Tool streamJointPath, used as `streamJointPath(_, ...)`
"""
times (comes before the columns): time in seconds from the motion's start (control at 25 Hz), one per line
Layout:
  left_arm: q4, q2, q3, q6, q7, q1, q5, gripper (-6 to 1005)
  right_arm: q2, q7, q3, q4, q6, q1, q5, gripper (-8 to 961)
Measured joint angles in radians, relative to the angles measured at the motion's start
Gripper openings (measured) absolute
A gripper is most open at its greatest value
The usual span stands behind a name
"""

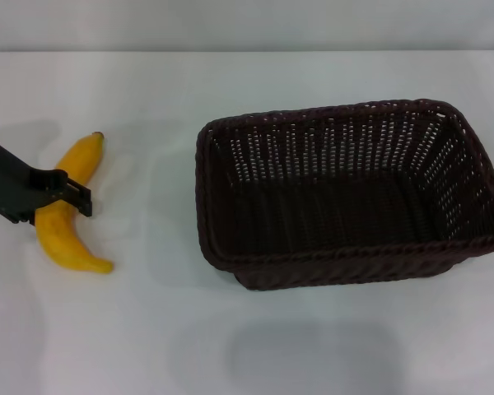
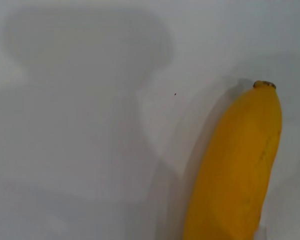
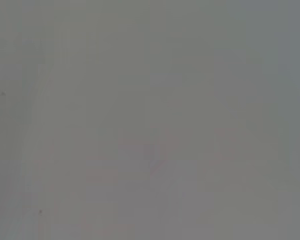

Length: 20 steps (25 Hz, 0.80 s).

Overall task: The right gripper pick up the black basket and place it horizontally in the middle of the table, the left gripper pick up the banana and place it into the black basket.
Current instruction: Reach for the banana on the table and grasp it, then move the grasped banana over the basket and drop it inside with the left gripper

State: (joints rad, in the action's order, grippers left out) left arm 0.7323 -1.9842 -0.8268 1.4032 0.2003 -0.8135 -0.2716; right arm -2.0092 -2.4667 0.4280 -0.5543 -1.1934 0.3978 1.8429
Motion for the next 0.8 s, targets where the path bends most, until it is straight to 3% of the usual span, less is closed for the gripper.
streamJointPath(0.24, -0.013, -0.001, 0.0, 0.011, 0.005, -0.014, 0.044, 781, 0.0, 0.0, -0.002, 0.009, 0.001, 0.002, 0.002, 700)
streamJointPath(0.36, 0.025, -0.004, -0.001, 0.037, 0.021, -0.013, 0.047, 612, 0.0, 0.0, -0.004, 0.01, 0.001, 0.003, 0.003, 700)
streamJointPath(0.56, 0.083, 0.006, 0.001, 0.067, 0.04, -0.022, 0.036, 505, -0.001, 0.0, -0.002, 0.011, 0.002, -0.001, 0.004, 700)
streamJointPath(0.8, 0.167, 0.019, 0.001, 0.153, 0.106, -0.069, -0.08, 517, -0.001, 0.0, -0.009, 0.032, 0.0, -0.002, 0.004, 700)
